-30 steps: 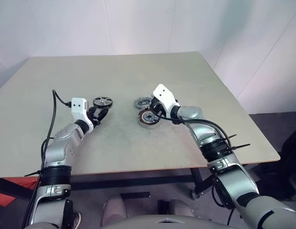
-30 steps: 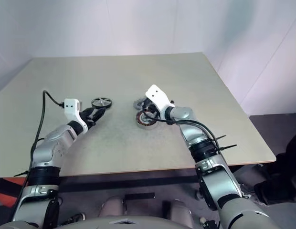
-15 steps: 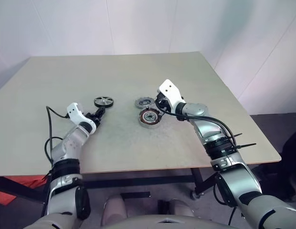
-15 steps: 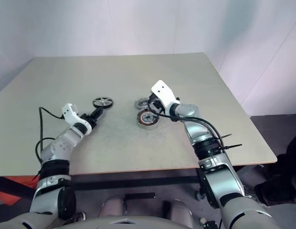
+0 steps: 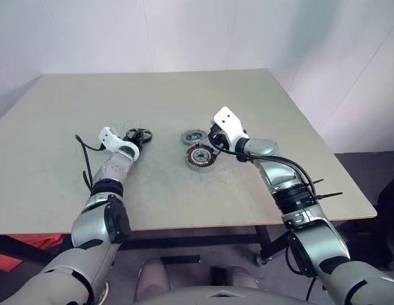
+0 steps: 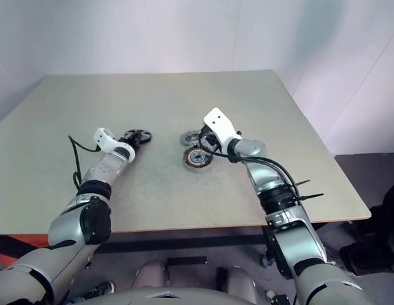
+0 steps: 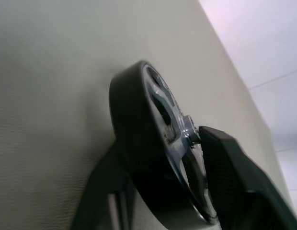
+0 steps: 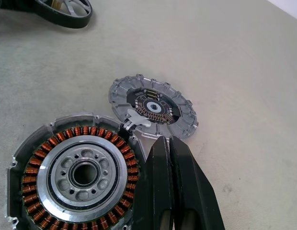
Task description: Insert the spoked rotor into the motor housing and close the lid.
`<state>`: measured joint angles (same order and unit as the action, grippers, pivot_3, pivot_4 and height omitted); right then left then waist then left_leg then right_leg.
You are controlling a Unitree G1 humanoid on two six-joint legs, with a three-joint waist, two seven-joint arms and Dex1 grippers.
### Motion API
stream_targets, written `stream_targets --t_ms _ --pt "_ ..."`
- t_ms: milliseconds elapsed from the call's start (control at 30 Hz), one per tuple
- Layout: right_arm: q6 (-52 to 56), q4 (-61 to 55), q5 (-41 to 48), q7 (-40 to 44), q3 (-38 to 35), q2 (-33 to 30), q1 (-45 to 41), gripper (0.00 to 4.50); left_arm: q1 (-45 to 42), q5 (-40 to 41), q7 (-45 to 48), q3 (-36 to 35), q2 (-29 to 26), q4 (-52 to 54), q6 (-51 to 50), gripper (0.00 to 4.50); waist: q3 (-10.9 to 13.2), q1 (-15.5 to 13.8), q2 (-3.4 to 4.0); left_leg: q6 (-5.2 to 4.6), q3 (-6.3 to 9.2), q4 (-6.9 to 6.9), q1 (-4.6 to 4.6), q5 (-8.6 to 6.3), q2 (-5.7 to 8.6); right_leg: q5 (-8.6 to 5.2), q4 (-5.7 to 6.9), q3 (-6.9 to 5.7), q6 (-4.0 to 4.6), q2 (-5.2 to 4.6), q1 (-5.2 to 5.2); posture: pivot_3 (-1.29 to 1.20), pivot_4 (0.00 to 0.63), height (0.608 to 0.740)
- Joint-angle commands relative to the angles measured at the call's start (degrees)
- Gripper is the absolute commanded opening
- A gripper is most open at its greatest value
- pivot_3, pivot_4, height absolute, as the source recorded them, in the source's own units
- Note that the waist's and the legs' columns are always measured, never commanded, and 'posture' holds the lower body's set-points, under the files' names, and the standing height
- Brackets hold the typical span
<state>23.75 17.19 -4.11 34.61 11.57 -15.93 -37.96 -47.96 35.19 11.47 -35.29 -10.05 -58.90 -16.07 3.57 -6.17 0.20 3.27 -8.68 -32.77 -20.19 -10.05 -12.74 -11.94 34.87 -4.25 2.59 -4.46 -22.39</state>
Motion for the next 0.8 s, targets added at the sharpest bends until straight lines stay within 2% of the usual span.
stream_targets --t_ms 33,200,333,400,633,733,800 --pt "-0.17 -3.29 0.91 -0.71 -1.56 -0.49 -0.27 0.00 0.39 1.81 1.12 -0.93 0.45 -0.42 -1.86 1.35 0.01 -0.08 -0.01 0.00 0.00 0.00 0.00 0.00 0.00 0.00 0.00 0.00 0.00 0.00 0.00 0.00 0.000 0.740" --pt "-0.33 -2.81 0.85 -0.87 -1.61 -0.53 -0.46 0.00 2.15 8.27 6.45 -2.92 1.29 4.72 -11.84 1.35 0.01 -0.20 -0.01 0.00 -0.01 0.00 -0.02 0.00 0.01 0.00 -0.01 -0.01 0.01 -0.03 0.00 0.00 0.000 0.740" --pt "-1.25 -0.48 0.09 -2.60 -2.28 -1.20 -1.55 0.00 5.15 17.95 12.61 -3.59 3.97 15.21 -26.68 1.35 0.09 -0.58 -0.13 0.00 -0.03 0.00 -0.06 0.00 0.01 0.00 -0.02 -0.02 0.03 -0.05 -0.02 0.00 0.000 0.740" --pt "-1.35 0.59 -0.07 -3.79 -2.92 -1.70 -1.96 0.00 6.71 19.66 12.93 -2.39 5.26 18.92 -30.91 1.35 0.13 -0.80 -0.18 0.00 -0.05 -0.01 -0.07 0.00 0.00 0.00 -0.02 -0.02 0.04 -0.05 -0.04 0.00 0.000 0.740" --pt "-0.39 2.52 -0.82 -8.75 -6.13 -5.10 -0.70 0.00 8.86 19.25 12.70 3.37 8.11 26.77 -35.97 1.35 0.15 -0.90 -0.18 -0.01 -0.07 0.01 -0.05 -0.01 0.00 0.00 -0.04 -0.02 0.03 -0.04 -0.03 0.00 0.000 0.740" --pt "-0.17 4.16 -1.18 -10.94 -7.67 -6.99 -0.24 0.00 7.84 12.88 12.80 10.26 9.15 25.96 -33.75 1.35 0.15 -1.05 -0.18 -0.01 -0.06 0.02 -0.04 -0.01 0.00 0.00 -0.05 -0.02 0.02 -0.03 -0.01 0.00 0.000 0.740" --pt "-0.62 6.53 -1.87 -13.21 -8.59 -8.26 -0.73 0.00 6.51 11.68 14.13 12.38 10.01 23.65 -33.64 1.35 0.15 -1.05 -0.19 -0.01 -0.06 0.02 -0.04 0.00 0.04 0.00 -0.10 -0.02 0.00 -0.05 0.01 0.00 0.000 0.740"
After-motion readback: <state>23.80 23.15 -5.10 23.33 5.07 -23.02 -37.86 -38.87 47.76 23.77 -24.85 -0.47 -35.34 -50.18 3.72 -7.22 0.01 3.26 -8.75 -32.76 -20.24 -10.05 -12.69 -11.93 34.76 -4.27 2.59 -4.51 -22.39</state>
